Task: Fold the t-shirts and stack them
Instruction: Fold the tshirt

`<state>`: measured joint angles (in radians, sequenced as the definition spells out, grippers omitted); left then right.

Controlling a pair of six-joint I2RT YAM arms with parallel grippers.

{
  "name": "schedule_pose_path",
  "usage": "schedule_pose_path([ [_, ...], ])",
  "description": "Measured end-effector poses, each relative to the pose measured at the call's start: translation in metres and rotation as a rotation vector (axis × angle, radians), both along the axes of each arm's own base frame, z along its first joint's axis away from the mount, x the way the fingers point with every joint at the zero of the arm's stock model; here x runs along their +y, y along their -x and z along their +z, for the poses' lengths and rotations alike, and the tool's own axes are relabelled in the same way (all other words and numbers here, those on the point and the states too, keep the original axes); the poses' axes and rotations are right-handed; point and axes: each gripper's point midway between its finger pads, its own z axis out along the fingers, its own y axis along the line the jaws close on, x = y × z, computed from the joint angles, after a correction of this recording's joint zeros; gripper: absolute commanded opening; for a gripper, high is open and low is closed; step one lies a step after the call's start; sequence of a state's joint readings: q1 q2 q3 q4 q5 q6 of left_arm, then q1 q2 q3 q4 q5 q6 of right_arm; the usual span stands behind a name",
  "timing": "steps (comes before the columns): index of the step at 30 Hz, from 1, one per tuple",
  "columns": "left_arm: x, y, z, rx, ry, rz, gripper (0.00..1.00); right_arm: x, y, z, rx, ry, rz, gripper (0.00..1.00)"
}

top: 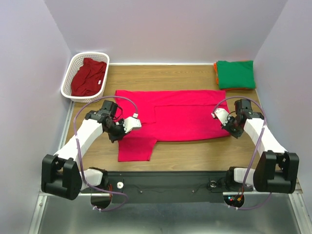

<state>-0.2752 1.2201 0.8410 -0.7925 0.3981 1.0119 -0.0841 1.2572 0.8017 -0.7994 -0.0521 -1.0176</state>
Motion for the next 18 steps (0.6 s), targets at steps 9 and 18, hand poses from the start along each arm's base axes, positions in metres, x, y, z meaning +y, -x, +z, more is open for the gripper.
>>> schedule_pose_path([
  [9,0.009,-0.017,0.037,-0.013,0.049,0.065,0.0,-0.001,0.0,0.008,0.039,-0.022,-0.014,0.01],
  [18,0.003,-0.075,0.05,-0.006,0.058,0.091,0.0,-0.002,-0.057,0.017,0.04,-0.054,-0.006,0.01],
])
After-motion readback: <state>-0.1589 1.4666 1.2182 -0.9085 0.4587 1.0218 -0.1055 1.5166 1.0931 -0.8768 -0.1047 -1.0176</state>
